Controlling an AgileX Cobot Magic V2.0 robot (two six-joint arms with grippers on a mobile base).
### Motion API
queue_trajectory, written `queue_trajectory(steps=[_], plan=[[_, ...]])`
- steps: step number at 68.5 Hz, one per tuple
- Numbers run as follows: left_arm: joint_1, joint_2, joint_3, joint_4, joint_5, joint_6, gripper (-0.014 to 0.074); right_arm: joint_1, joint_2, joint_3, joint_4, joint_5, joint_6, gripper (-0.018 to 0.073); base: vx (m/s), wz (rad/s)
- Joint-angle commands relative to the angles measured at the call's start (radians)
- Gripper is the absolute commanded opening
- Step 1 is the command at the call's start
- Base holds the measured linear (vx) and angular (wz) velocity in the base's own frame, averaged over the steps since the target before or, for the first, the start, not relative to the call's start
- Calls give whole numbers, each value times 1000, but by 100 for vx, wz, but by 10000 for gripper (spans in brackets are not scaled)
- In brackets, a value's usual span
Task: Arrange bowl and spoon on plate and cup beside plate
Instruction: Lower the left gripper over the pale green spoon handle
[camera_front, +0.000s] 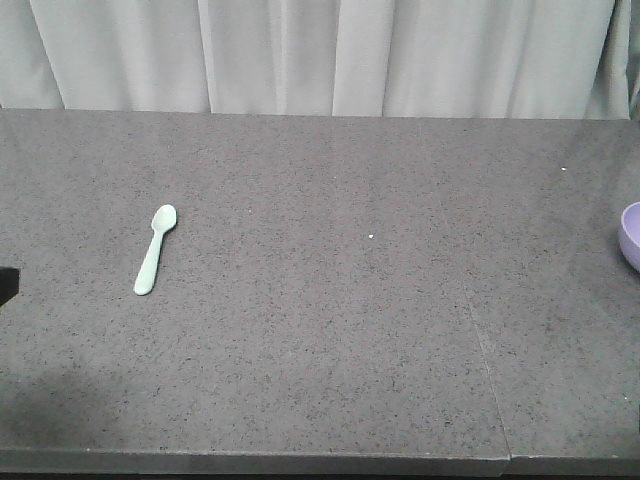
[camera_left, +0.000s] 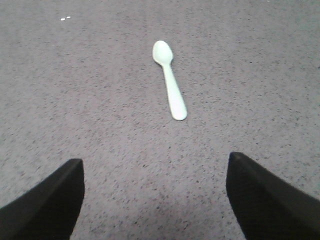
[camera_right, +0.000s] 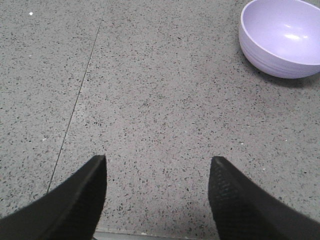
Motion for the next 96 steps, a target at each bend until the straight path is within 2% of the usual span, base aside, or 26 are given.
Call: queue_trajectory(steps=[1,13,26,40,45,64,82,96], plan=[[-18,107,-95,-77,-51,74,556,-5,9,-33,2,-69,-7,446,0,0],[-72,335,-256,-80,-6,90,514,-5,9,-33,10,-69,-7,446,0,0],[-137,550,-421,19,24,68,459,-5,9,-33,10,-69,-7,446,0,0],[-165,746,-600,171,127,-99,440,-5,9,-33,10,-69,-7,446,0,0],[-164,803,-653,173,169,-140,440,-5,9,-33,10,-69,-7,446,0,0],[-164,962,-805,169,252,-144,440,-5,9,-33,11,-66,-7,446,0,0],[-163,1049,-872,170,259,-183,430,-5,9,-33,11,-66,-7,446,0,0],[-163,1091,-895,176,251,-199,375,-5,9,-33,11,-66,-7,446,0,0]])
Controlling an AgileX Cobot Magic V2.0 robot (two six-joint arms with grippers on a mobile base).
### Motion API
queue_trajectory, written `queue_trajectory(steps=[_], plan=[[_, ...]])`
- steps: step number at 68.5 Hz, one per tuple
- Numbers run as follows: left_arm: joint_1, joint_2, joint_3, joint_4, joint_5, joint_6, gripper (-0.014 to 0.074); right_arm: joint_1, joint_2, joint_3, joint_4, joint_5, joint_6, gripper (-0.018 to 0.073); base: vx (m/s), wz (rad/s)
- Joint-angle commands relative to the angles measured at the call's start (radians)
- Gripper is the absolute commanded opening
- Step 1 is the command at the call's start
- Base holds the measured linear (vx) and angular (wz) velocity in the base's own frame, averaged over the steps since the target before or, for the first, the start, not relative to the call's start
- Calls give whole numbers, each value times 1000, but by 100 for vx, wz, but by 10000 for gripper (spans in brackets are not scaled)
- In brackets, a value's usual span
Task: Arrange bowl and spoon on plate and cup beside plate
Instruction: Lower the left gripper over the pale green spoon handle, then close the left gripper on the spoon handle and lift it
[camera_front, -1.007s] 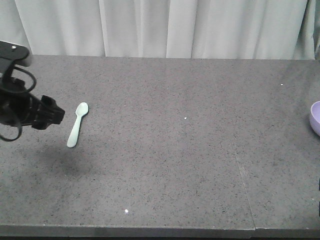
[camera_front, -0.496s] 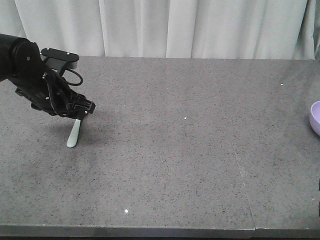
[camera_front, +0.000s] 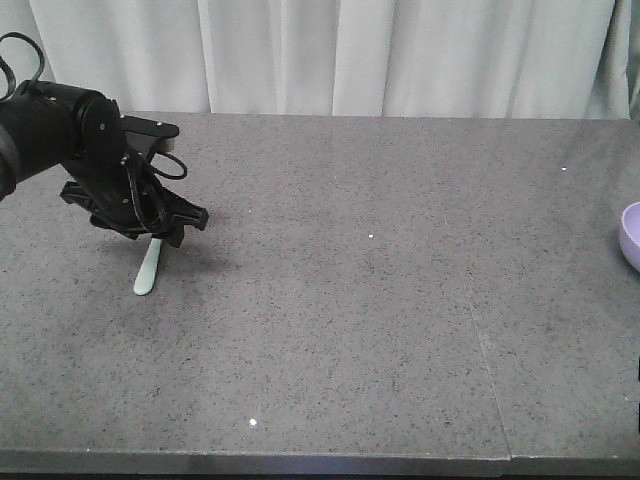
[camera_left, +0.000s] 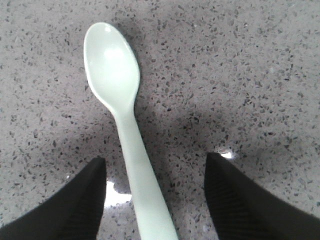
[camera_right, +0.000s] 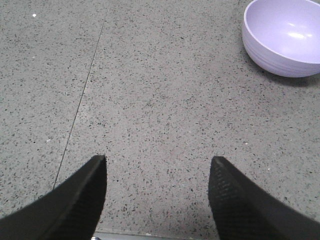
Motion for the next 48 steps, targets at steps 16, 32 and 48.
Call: queue_trajectory(steps=[16,32,48], plan=[[-3,-1,-39,29,-43,-52,330,-5,9,-33,-4,-64,-7,446,0,0],[8,17,-39,27,-43,-70,325,-5,9,-33,-4,-64,-7,446,0,0],[8,17,-39,27,-41,-78,215,-5,9,-33,-4,-64,-7,446,0,0]])
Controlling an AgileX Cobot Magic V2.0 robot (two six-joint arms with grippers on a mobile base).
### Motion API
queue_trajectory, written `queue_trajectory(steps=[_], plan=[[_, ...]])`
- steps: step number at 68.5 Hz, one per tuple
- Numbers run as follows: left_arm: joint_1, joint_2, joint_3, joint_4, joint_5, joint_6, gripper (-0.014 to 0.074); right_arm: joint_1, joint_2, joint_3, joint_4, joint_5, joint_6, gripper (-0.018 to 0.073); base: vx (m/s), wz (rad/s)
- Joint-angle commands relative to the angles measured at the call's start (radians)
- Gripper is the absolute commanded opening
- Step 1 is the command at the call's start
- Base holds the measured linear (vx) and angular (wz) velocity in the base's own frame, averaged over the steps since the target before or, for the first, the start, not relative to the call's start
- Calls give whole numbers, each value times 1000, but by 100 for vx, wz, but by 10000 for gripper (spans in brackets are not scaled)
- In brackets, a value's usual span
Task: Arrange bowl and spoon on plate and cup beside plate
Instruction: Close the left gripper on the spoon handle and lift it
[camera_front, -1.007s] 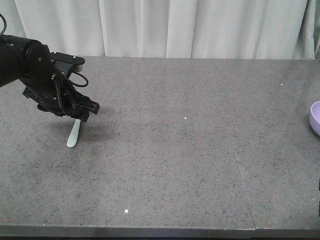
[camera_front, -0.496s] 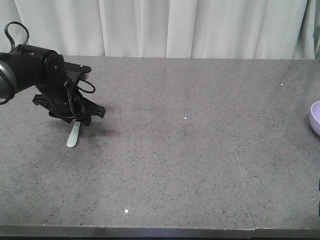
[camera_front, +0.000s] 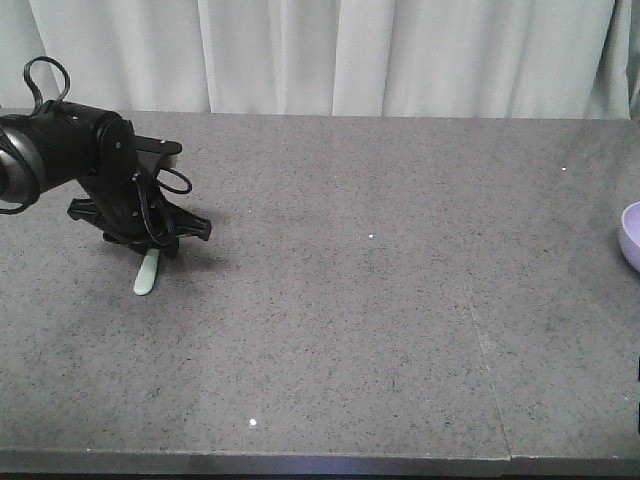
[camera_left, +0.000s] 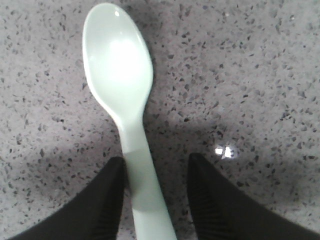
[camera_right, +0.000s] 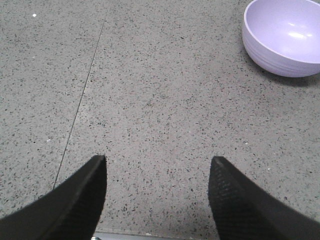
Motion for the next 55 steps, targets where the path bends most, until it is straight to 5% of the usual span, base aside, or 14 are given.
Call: queue_trajectory(steps=[1,17,55], plan=[[4,-52,-30,3,-26,-13,205,-5,9,-33,-5,-64,-7,446,0,0],[4,-52,-30,4,-24,-13,92,-5,9,-33,-5,-64,-7,446,0,0],[4,-298,81,4,-47,62,90,-5,9,-33,-4,-64,-7,446,0,0]])
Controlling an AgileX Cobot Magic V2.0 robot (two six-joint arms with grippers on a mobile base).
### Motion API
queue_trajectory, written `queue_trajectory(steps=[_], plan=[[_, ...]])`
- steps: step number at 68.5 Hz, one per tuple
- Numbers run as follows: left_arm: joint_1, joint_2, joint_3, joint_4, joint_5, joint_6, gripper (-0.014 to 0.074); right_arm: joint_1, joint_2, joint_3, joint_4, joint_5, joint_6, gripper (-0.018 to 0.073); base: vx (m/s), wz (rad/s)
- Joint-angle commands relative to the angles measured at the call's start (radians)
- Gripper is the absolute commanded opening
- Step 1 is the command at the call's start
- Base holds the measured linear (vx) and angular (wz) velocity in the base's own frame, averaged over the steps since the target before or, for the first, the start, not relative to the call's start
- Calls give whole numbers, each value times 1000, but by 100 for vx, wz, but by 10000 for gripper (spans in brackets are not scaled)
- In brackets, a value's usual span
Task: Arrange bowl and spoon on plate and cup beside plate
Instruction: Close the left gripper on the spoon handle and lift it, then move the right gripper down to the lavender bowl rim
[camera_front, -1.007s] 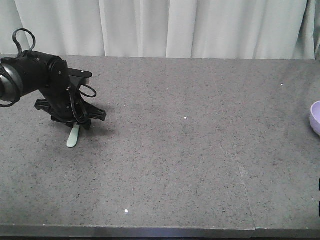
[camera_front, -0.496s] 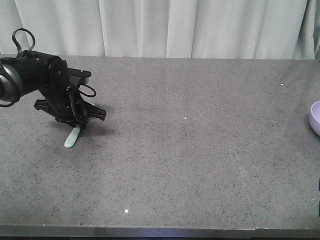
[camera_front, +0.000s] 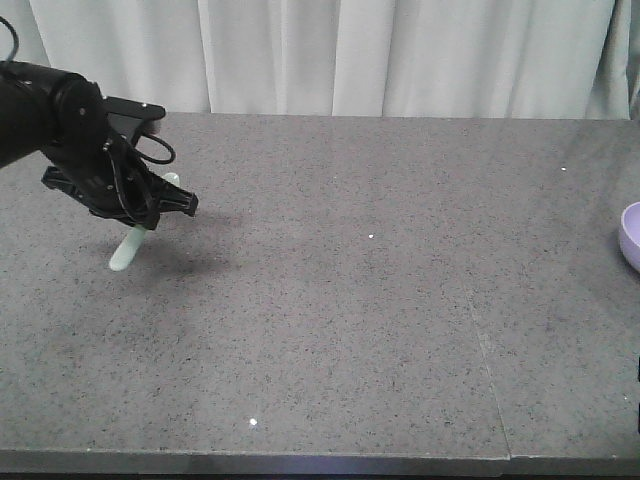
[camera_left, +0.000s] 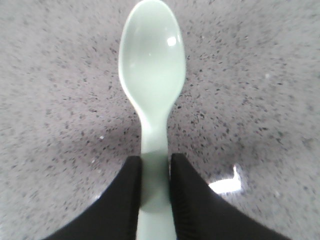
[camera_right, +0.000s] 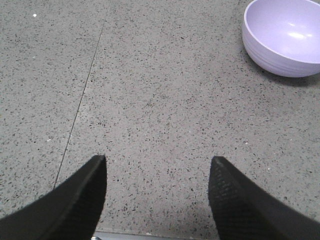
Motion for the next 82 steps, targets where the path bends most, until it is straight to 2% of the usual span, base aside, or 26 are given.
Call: queue_trajectory(steps=[1,7,9,14,25,41,64,72,82], plan=[[4,-139,42,0,-69,11,90,-5,9,-33,-4,-64,-7,446,0,0],[4,-223,121,-2,-111,11,90,-5,9,-33,-4,-64,-7,446,0,0],[18,-390,284,-1,-195,11,90,-5,9,-33,-4,-64,-7,446,0,0],[38,-454,344,-1,-199,11,90,-5,9,-33,-4,-64,-7,446,0,0],[73,-576,458,0,-190,19,90,-5,9,-33,-4,-64,-7,446,0,0],[74,-769,613,7,-196,46,90,-5,9,-33,-5,-63,-7,446,0,0],[73,-886,711,7,-196,46,90,-5,20,-33,39,-16,9,446,0,0],[71,-886,711,6,-202,46,90,-5,76,-55,-26,-8,68,446,0,0],[71,-886,711,6,-195,46,90,-6,224,-156,-195,42,206,446,0,0]])
